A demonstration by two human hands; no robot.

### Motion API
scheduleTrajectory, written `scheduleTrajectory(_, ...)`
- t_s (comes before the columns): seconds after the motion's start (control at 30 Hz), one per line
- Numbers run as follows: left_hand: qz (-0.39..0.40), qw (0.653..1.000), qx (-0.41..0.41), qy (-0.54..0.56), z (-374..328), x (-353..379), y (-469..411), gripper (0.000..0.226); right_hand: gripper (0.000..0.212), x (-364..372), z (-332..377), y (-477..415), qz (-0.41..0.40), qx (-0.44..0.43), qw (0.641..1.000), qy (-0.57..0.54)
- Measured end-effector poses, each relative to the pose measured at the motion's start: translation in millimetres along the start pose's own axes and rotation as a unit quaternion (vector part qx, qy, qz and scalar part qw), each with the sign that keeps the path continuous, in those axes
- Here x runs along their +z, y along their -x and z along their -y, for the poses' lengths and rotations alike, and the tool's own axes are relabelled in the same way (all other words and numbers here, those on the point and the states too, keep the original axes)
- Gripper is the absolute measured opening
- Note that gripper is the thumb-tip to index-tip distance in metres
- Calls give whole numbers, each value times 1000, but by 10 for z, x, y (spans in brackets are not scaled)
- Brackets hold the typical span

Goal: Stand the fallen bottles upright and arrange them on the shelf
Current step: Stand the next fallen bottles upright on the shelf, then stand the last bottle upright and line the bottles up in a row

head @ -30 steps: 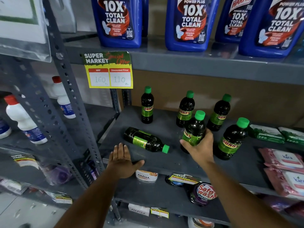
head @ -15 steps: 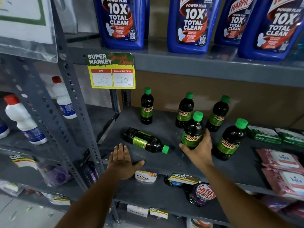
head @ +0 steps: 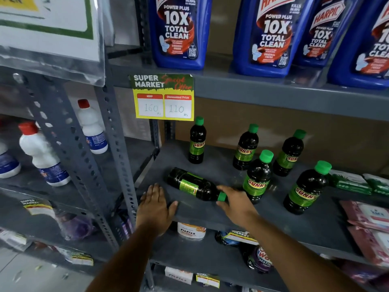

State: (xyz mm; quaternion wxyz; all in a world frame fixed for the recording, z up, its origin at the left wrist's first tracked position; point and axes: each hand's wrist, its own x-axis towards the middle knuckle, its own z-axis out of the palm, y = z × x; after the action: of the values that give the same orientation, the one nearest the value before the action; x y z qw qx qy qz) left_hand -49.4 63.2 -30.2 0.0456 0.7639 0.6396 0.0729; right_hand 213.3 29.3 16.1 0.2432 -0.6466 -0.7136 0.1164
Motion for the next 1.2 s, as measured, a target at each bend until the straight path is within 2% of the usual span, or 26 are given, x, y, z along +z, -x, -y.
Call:
scheduleTrajectory(0.17, -11, 1000, 0, 4, 24, 59, -27, 92, 42, -223, 77, -93, -75, -20, 996, -32)
scheduleTrajectory(0.23, -13, 1000, -2, 10, 10, 74, -30, 90, 41, -416, 230, -224, -111, -48, 990, -71)
scheduleTrajectory(0.33, -4, 1000, -6, 8, 18, 80, -46, 89, 41, -620, 558, -456, -139, -98, 983, -68)
scheduleTrajectory(0.43, 5, 1000, -4, 9, 10, 69, -42, 88, 41, -650, 818, -654, -121, -126, 985, -12)
scheduleTrajectory(0.53, 7, 1000, 4, 8, 5, 51, -31, 86, 48, -598, 965, -822, -78, -106, 991, -11)
scheduleTrajectory(0.67, 25, 1000, 3, 13, 15, 12, -35, 86, 71, -520, 960, -972, 77, -51, 987, -134)
scheduleTrajectory(0.7, 36, 999, 2, 17, 20, 5, -46, 86, 73, -498, 937, -995, 93, -43, 982, -161)
scheduleTrajectory(0.87, 69, 997, -4, 15, 25, -18, -97, 86, 74, -353, 916, -1060, 6, -33, 991, -133)
scheduleTrajectory(0.93, 76, 997, -5, 14, 15, -28, -99, 86, 79, -294, 893, -1044, 16, -25, 990, -137)
scheduleTrajectory(1.0, 77, 997, -6, 15, 10, -44, -94, 86, 75, -242, 844, -1027, 53, -7, 987, -152)
scheduleTrajectory(1.07, 75, 997, -4, 13, 7, -52, -84, 85, 69, -183, 804, -1004, 44, 8, 988, -146)
scheduleTrajectory(1.13, 76, 997, -1, 9, 0, -57, -73, 85, 71, -129, 786, -974, 17, 12, 988, -152)
scheduleTrajectory(1.2, 78, 997, 1, 5, 0, -70, -76, 85, 77, -72, 752, -935, 43, 18, 983, -178)
